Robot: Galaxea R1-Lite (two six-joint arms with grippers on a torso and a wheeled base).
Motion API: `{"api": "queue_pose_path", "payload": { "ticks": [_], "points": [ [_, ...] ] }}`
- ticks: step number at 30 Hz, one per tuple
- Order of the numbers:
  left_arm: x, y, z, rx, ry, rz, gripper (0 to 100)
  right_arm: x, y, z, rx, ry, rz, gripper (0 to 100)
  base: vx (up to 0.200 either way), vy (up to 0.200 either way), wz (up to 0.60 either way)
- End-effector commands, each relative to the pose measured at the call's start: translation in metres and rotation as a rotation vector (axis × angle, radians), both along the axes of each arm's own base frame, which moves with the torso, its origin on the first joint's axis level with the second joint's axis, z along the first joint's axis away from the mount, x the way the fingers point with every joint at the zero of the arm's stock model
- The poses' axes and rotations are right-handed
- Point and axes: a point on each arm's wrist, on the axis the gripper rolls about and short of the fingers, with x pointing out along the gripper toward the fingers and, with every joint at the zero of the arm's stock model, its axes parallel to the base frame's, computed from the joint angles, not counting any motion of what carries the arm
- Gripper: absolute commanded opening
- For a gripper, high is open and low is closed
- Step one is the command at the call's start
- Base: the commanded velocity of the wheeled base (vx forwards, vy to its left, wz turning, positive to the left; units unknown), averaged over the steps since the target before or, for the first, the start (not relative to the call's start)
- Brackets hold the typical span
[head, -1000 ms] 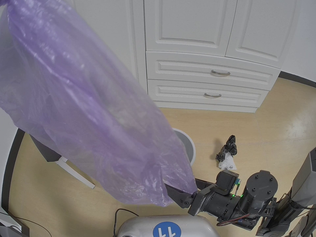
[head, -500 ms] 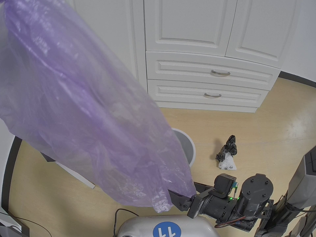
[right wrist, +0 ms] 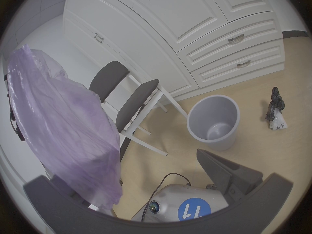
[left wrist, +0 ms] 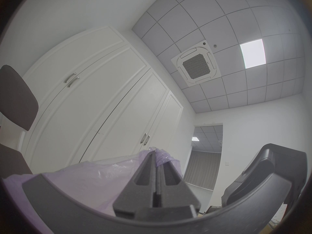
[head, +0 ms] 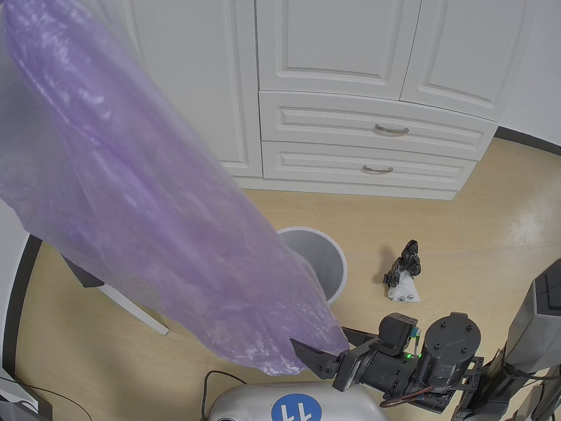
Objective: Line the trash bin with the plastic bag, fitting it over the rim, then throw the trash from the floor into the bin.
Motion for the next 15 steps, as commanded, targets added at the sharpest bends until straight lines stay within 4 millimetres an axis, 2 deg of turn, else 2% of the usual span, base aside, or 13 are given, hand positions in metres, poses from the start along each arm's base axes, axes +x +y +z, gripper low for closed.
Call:
{"api": "queue_pose_path", "payload": {
  "ticks": [1,6,7,15],
  "points": [
    [0.0001,-0.0004,-0.0006,0.002,0.001,0.0,0,-0.0004,-0.0002,0.0033,0.019,-0.013,0.001,100,0.0,0.0,0.0],
    [0.0001,-0.0004,-0.0006,0.002,0.001,0.0,0,-0.0007,0.0,0.0033,0.019,-0.013,0.001,100,0.0,0.0,0.0],
    [0.0001,-0.0004,-0.0006,0.002,0.001,0.0,0,-0.0011,0.0002,0.0033,0.019,-0.013,0.003,0,0.0,0.0,0.0],
    [0.0007,-0.0022,-0.0032,0.013,0.006,-0.001,0,-0.0017,0.0007,0.0072,0.036,-0.019,0.007,0,0.0,0.0,0.0]
  ]
}}
